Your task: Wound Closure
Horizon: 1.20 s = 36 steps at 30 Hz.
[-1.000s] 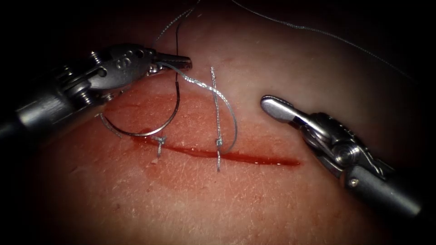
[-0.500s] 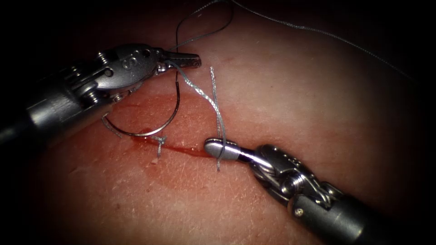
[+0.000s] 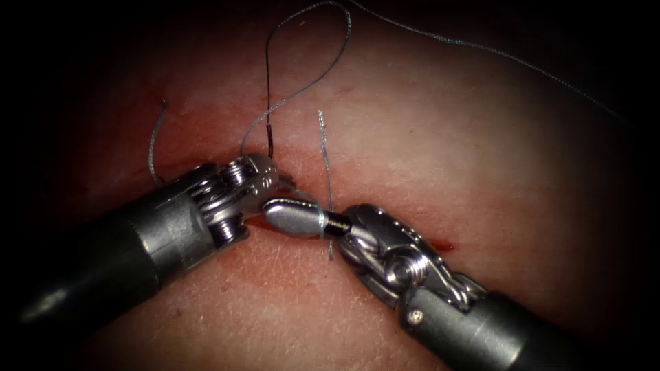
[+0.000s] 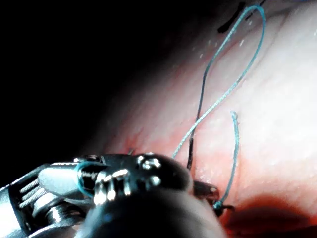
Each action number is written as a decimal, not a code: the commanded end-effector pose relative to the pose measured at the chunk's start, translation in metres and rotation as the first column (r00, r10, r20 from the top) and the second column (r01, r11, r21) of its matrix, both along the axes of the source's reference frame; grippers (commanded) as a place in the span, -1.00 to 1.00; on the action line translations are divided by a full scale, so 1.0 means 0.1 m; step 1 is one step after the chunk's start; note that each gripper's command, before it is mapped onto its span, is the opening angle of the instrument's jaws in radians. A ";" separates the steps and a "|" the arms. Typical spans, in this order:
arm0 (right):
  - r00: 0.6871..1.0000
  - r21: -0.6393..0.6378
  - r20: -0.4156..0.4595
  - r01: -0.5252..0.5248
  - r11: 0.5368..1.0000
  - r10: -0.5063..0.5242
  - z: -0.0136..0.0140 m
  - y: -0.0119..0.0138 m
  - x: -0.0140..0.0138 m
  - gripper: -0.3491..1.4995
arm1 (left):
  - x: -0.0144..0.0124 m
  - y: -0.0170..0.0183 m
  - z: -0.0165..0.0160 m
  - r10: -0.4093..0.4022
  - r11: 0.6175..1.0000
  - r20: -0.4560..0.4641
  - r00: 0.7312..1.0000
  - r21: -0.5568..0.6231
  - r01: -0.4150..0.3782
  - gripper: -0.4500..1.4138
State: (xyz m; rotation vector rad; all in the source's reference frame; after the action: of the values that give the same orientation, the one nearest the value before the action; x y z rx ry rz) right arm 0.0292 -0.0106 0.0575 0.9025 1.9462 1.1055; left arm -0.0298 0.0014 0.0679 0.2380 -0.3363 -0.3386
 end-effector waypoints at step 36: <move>0.305 -0.101 0.929 -0.331 0.938 0.208 0.053 0.029 0.001 -0.35 | -0.042 -0.001 -0.041 0.376 0.904 -0.071 0.924 -0.188 -0.383 -1.00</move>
State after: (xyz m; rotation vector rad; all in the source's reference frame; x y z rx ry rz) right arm 0.0288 -0.0087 0.0636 -0.1550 1.0068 1.4798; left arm -0.0333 0.0002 0.0648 0.1014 -0.2763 0.0805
